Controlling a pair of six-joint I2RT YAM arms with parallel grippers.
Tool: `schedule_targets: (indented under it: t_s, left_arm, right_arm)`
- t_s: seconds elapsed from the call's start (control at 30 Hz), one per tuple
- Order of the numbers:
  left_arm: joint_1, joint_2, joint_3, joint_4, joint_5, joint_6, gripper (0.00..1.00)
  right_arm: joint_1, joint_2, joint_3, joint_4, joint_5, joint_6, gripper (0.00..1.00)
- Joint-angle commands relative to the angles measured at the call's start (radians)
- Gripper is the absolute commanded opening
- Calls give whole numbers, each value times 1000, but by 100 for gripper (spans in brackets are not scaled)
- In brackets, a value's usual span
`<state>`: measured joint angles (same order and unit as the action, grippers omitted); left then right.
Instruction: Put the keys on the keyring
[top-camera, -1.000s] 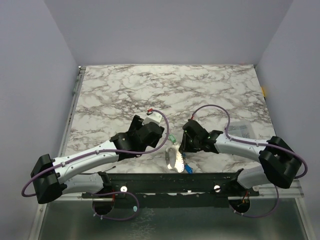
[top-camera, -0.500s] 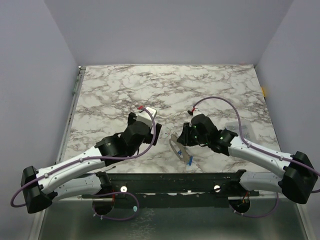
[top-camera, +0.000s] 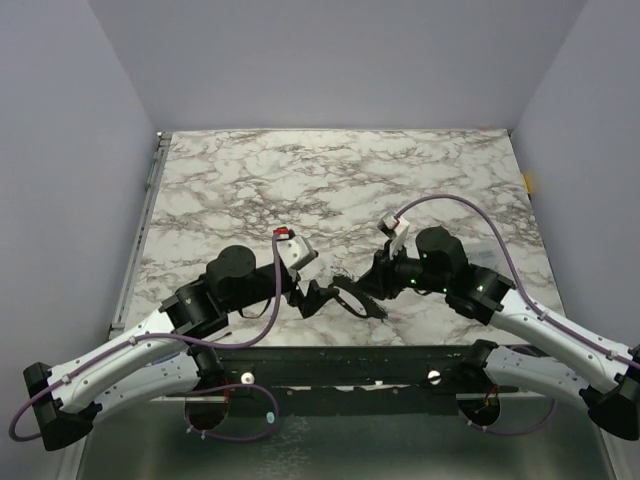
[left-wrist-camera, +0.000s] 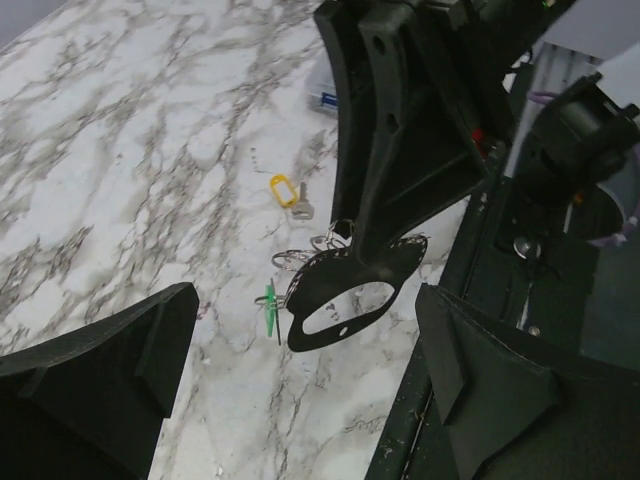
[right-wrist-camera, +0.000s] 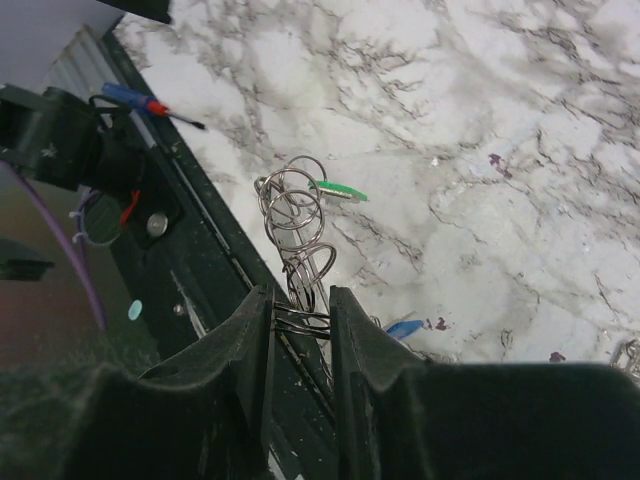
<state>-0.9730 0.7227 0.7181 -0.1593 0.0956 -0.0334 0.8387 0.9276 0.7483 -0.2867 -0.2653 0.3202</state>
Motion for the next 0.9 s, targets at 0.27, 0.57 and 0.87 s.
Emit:
schedule_targets:
  t_s: [0.27, 0.57, 0.87]
  left_arm:
    - [13, 179, 151, -4, 553, 245, 99]
    - [17, 280, 203, 8, 686, 287, 91]
    - [17, 376, 228, 45, 720, 256, 69]
  right_arm:
    - [7, -127, 86, -87, -247, -115, 24]
    - [7, -189, 106, -90, -320, -117, 25]
    - [7, -184, 113, -73, -354, -118, 25]
